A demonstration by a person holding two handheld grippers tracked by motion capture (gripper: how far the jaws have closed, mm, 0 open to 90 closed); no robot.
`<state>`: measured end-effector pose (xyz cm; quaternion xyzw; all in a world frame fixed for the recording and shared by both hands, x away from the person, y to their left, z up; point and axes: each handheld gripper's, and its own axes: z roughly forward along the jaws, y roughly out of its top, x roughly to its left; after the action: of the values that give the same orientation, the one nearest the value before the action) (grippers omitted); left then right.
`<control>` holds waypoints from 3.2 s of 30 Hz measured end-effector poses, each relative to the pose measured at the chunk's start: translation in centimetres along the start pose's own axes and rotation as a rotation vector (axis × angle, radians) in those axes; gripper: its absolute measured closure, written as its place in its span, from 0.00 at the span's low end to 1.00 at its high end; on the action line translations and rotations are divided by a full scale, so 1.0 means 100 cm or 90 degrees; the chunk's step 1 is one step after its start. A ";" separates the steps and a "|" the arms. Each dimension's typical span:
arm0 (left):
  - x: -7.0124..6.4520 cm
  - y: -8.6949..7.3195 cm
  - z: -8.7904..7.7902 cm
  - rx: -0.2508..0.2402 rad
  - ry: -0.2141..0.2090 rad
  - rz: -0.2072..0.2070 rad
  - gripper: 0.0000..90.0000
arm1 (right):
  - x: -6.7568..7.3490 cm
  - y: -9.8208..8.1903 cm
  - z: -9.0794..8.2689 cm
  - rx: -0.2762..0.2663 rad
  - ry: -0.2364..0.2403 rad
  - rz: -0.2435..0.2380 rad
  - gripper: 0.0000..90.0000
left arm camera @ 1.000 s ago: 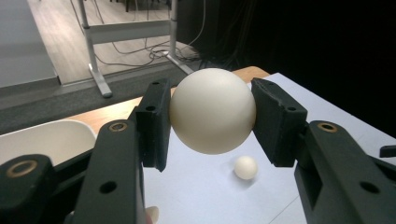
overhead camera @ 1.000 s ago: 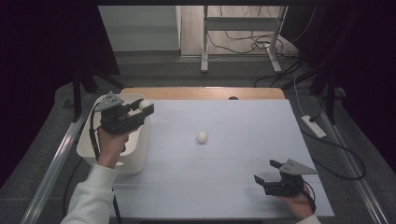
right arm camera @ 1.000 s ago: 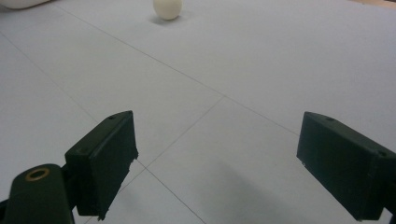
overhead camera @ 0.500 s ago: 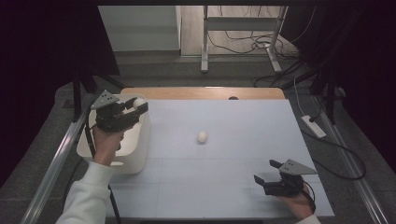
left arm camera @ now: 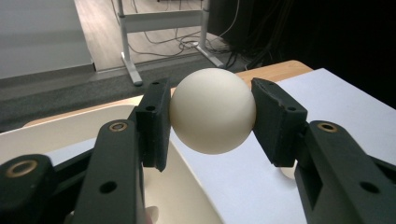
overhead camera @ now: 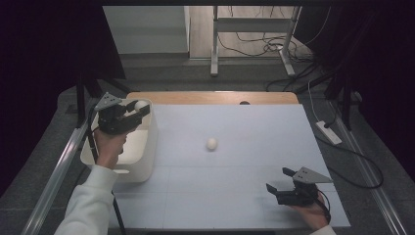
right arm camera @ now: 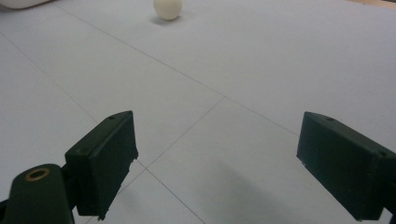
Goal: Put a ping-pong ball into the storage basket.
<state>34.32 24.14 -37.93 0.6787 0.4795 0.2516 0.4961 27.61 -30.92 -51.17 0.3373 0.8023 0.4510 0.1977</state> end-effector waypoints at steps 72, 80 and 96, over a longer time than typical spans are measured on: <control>0.063 -0.016 0.032 0.150 0.133 -0.044 0.56 | 0.000 -0.001 0.001 0.004 -0.002 -0.003 0.13; 0.065 -0.019 0.036 0.184 0.135 -0.055 0.56 | 0.000 -0.001 0.001 0.003 -0.002 -0.003 0.13; 0.066 -0.021 0.036 0.199 0.141 -0.051 0.55 | 0.000 -0.001 0.001 0.004 -0.002 -0.004 0.13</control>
<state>39.18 28.66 -42.10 0.6959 0.5911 0.2271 0.3388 27.67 -30.93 -51.29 0.3363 0.8044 0.4473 0.1992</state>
